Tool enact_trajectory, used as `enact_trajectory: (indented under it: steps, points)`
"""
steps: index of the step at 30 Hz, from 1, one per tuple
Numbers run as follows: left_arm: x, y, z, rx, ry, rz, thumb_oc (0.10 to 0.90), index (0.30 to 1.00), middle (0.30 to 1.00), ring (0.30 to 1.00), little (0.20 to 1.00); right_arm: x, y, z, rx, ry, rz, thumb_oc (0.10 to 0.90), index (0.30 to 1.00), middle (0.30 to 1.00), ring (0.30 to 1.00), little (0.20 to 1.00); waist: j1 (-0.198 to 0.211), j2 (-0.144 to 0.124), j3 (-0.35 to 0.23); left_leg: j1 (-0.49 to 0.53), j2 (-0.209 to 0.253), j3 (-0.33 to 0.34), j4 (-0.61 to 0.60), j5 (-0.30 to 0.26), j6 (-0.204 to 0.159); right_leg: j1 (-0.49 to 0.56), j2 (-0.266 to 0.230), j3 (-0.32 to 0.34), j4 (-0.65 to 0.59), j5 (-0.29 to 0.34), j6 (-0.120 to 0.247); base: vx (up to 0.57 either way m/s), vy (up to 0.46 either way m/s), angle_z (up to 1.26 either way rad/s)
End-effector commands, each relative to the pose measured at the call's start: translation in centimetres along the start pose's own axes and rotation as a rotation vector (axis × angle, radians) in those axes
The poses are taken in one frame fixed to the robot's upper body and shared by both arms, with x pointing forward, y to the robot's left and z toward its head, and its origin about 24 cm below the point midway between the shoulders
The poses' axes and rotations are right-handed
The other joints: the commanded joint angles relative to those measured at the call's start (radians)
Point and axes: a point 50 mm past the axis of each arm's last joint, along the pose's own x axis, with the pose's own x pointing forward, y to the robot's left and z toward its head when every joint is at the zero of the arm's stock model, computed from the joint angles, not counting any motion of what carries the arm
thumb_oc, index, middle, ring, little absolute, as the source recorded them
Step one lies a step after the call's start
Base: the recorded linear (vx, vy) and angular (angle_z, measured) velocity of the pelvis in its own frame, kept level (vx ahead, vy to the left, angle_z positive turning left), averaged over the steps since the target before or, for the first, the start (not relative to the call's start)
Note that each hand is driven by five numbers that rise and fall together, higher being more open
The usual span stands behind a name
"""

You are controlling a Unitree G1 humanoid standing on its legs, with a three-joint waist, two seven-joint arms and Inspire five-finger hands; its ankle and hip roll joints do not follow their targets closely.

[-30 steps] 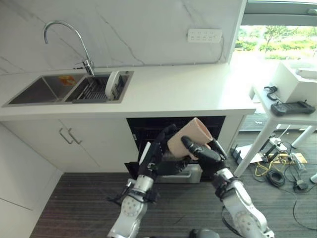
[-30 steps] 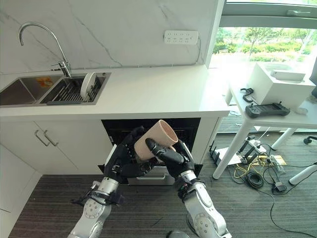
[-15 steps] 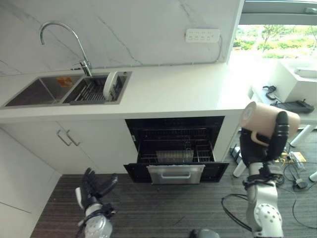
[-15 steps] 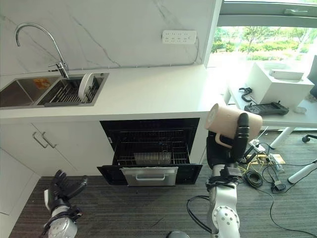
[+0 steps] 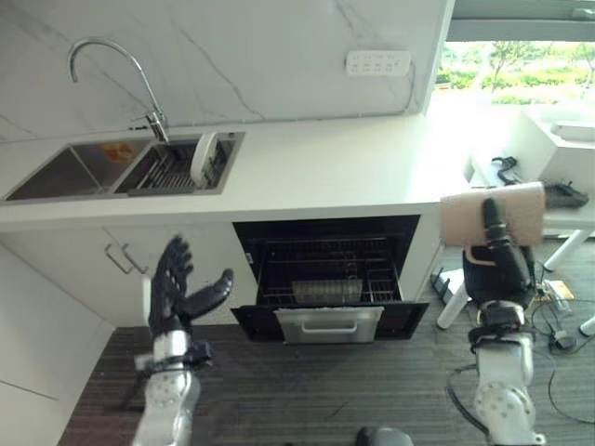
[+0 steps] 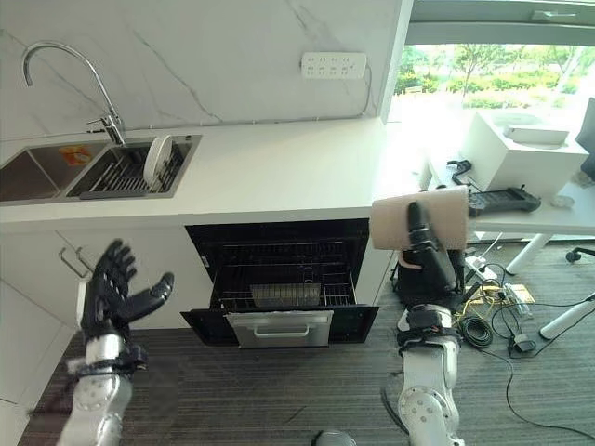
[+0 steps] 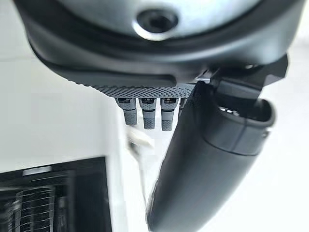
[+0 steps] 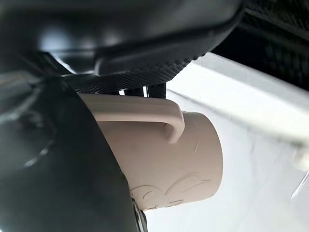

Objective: Place the dishes in the dishwasher.

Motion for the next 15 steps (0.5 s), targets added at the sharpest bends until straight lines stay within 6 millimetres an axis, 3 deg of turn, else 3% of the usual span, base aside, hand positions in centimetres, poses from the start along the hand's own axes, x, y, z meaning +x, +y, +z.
enact_trajectory:
  steps: [1,8,15]
  points:
    - [2.8,-0.2,5.1,0.250,-0.284,-0.119,0.800,0.900,0.900,0.900,0.900,1.9,4.1,3.5,-0.120,-0.206,0.255,0.400,0.300,0.300,0.300,0.300,-0.024,-0.017,-0.007,0.010,0.053,-0.044,0.097,-0.185,-0.015,0.126,-0.054,0.018,-0.094,-0.052,0.123,-0.02,0.019,-0.03]
    - [5.0,-2.1,5.1,0.461,-0.203,-0.385,0.800,0.900,0.900,0.900,0.900,2.7,4.4,3.7,-0.216,-0.185,0.299,0.400,0.300,0.300,0.300,0.300,-0.056,0.000,-0.014,0.017,0.056,-0.027,0.097,-0.188,-0.014,0.120,-0.050,0.035,-0.094,-0.046,0.134,-0.01,0.024,-0.12]
    - [5.8,-2.9,2.3,0.615,0.017,-0.618,0.800,0.900,0.900,0.900,0.900,3.2,4.5,4.0,-0.268,-0.153,0.335,0.400,0.300,0.300,0.300,0.300,-0.101,0.027,-0.020,0.027,0.057,0.004,0.097,-0.190,-0.009,0.108,-0.038,0.064,-0.094,-0.042,0.139,-0.01,0.033,-0.17]
